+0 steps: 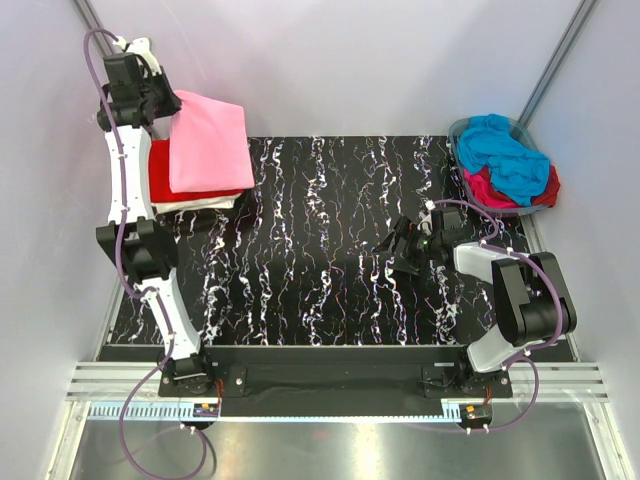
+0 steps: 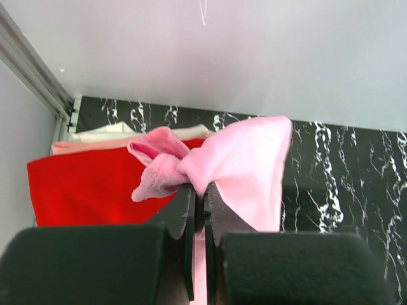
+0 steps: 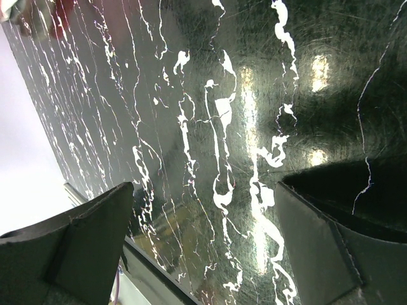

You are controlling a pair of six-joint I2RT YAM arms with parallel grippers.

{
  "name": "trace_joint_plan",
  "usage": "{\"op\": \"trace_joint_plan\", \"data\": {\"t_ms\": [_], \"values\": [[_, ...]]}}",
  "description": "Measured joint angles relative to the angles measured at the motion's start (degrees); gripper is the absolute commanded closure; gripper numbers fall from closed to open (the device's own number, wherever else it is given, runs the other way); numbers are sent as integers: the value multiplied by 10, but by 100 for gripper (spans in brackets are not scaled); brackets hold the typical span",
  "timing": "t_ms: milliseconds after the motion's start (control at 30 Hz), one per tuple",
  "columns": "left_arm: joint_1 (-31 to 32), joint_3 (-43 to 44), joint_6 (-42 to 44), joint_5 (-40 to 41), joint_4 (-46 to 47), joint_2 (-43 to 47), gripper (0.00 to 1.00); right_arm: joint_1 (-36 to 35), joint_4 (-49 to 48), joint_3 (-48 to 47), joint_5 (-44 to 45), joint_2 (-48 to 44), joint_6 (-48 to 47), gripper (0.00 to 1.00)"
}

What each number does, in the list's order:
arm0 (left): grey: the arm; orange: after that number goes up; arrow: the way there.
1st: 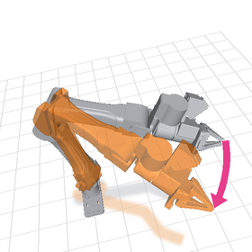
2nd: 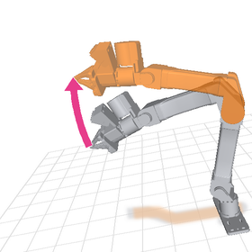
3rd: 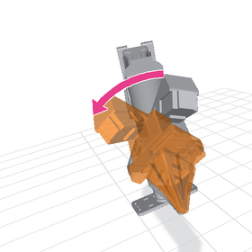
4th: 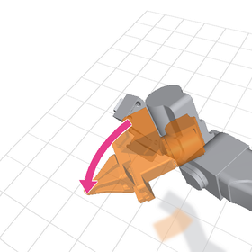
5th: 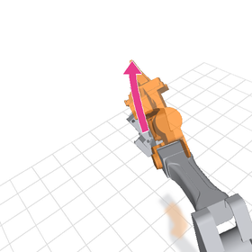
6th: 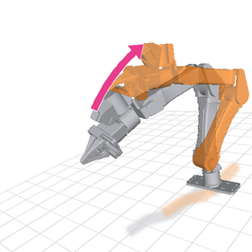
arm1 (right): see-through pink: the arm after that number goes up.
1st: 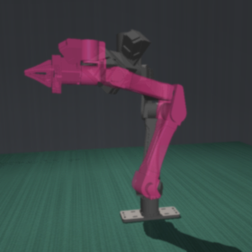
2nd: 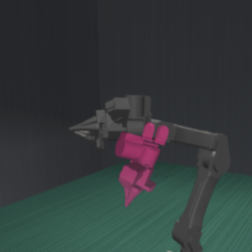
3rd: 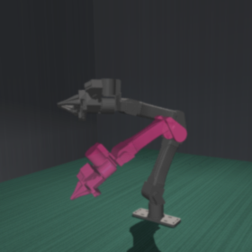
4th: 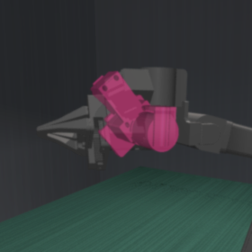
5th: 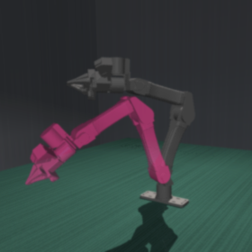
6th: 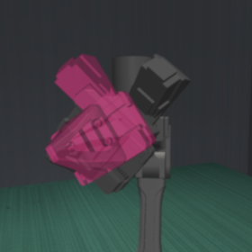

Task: Fold and stack the t-shirts
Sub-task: Neatly place the folded tshirt to the corner

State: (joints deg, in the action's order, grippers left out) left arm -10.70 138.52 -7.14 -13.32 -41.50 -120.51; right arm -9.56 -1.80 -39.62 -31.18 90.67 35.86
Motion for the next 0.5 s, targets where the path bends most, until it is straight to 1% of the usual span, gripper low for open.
{"op": "trace_joint_plan", "data": {"t_ms": [133, 300, 500], "values": [[-11, -2, -9, 0, 27, -12, 96, 0, -1, 0, 0, 0, 0, 0], [-43, -3, -29, -1, 52, -41, 95, 0, -1, 0, 0, 1, 0, 0], [-80, -4, -42, -1, 57, -87, 93, 0, -1, -1, -1, 2, 0, 0]]}}
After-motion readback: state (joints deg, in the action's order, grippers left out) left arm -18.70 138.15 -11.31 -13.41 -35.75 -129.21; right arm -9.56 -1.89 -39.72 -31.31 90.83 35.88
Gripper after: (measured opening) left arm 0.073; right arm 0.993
